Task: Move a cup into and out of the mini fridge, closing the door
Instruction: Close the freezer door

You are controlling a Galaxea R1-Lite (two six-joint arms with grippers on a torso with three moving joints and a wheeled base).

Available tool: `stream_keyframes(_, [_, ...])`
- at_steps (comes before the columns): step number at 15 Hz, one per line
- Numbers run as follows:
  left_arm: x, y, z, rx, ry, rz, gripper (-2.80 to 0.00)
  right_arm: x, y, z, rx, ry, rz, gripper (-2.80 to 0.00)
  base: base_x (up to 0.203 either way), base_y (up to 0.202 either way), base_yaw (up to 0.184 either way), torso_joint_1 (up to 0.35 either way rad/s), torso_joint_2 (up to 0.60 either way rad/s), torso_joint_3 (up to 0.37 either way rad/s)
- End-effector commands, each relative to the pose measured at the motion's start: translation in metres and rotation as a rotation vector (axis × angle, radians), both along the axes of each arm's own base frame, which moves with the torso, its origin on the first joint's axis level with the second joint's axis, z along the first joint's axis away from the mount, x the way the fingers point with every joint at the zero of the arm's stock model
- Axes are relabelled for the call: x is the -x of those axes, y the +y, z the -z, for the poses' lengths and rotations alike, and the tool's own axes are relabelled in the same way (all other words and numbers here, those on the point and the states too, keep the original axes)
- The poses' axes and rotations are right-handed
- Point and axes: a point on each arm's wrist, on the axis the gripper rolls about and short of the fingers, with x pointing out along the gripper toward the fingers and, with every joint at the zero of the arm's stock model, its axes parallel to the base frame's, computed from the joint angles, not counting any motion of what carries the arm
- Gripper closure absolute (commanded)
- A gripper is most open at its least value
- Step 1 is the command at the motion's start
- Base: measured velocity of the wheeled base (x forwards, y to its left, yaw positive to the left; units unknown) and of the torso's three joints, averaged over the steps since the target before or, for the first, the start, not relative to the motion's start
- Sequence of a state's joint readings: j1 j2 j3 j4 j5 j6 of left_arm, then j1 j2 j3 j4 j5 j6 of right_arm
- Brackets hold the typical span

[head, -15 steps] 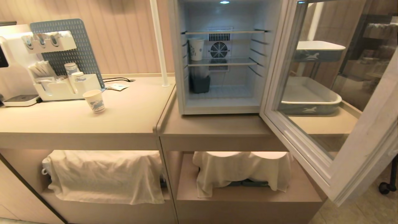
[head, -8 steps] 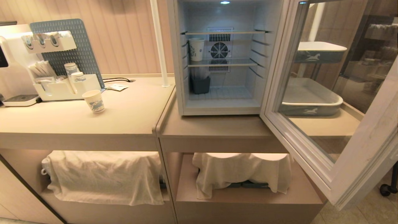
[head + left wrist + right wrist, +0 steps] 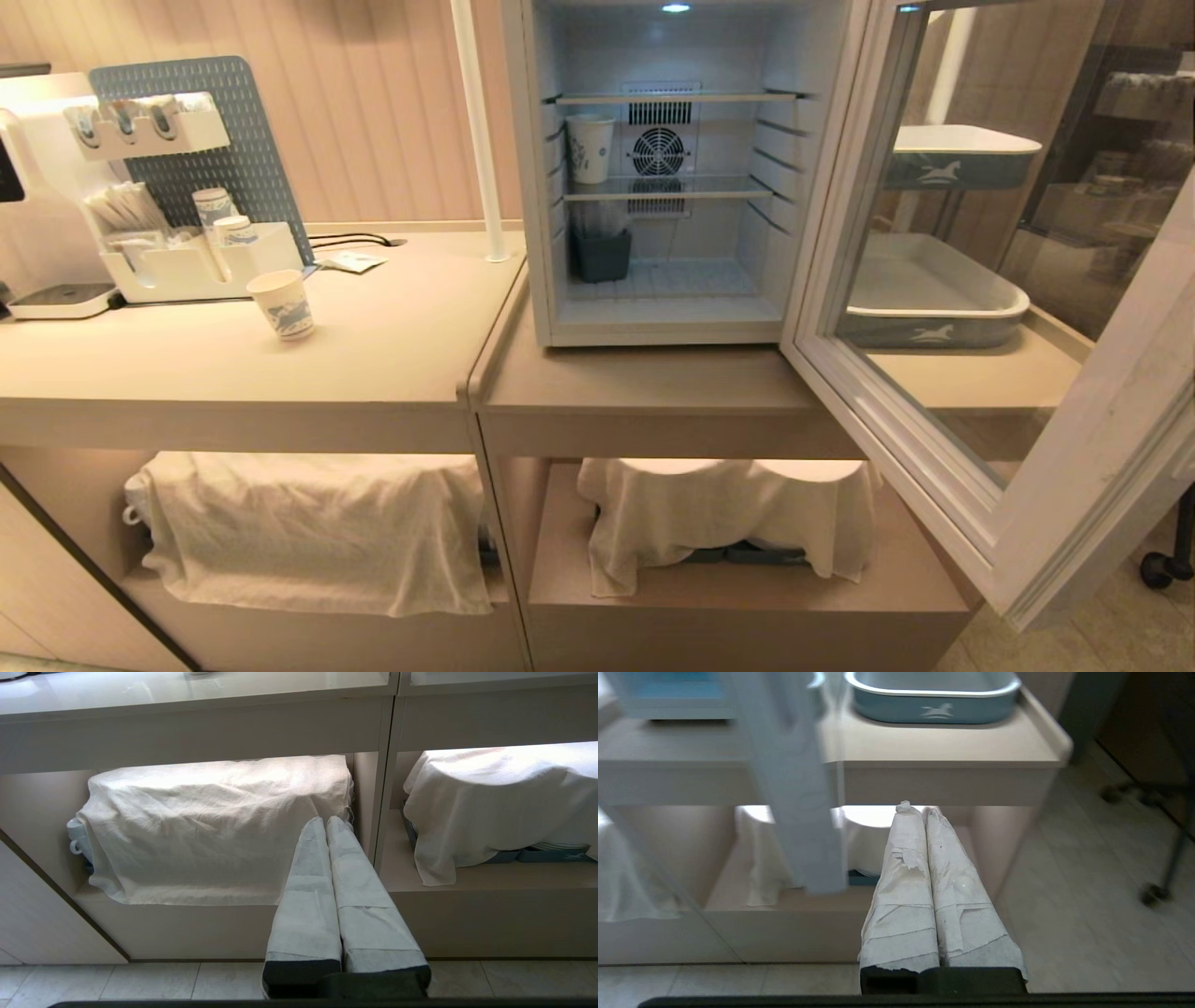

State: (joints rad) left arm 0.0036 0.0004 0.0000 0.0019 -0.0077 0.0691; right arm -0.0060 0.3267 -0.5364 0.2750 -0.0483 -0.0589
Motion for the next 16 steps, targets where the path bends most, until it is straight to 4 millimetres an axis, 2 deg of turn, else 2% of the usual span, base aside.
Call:
stream_keyframes(1, [0.000, 0.000, 0.000, -0.001, -0.001, 0.001, 0.00, -0.060, -0.002, -0.043, 0.011, 0.186, 0.078, 0.00, 0.000, 0.000, 0.000, 0.000, 0.00, 0.000])
stream_keyframes(3, [0.000, 0.000, 0.000, -0.001, -0.001, 0.001, 0.00, -0.095, -0.006, -0.058, 0.030, 0.269, 0.179, 0.00, 0.000, 0.000, 0.000, 0.000, 0.00, 0.000])
stream_keyframes(5, [0.000, 0.000, 0.000, 0.000, -0.001, 0.001, 0.00, -0.130, -0.011, -0.061, 0.069, 0.330, 0.347, 0.00, 0.000, 0.000, 0.000, 0.000, 0.00, 0.000])
stream_keyframes(8, [0.000, 0.000, 0.000, 0.000, -0.001, 0.001, 0.00, -0.182, -0.022, -0.073, 0.117, 0.292, 0.617, 0.00, 0.000, 0.000, 0.000, 0.000, 0.00, 0.000])
stream_keyframes(10, [0.000, 0.000, 0.000, 0.000, -0.001, 0.001, 0.00, -0.203, -0.032, -0.083, 0.127, 0.253, 0.768, 0.00, 0.000, 0.000, 0.000, 0.000, 0.00, 0.000])
stream_keyframes(14, [0.000, 0.000, 0.000, -0.001, -0.001, 0.001, 0.00, -0.248, -0.039, -0.083, 0.102, 0.187, 0.807, 0.00, 0.000, 0.000, 0.000, 0.000, 0.00, 0.000])
stream_keyframes(16, [0.000, 0.000, 0.000, 0.000, -0.001, 0.001, 0.00, -0.259, -0.029, -0.085, 0.093, 0.169, 0.728, 0.00, 0.000, 0.000, 0.000, 0.000, 0.00, 0.000])
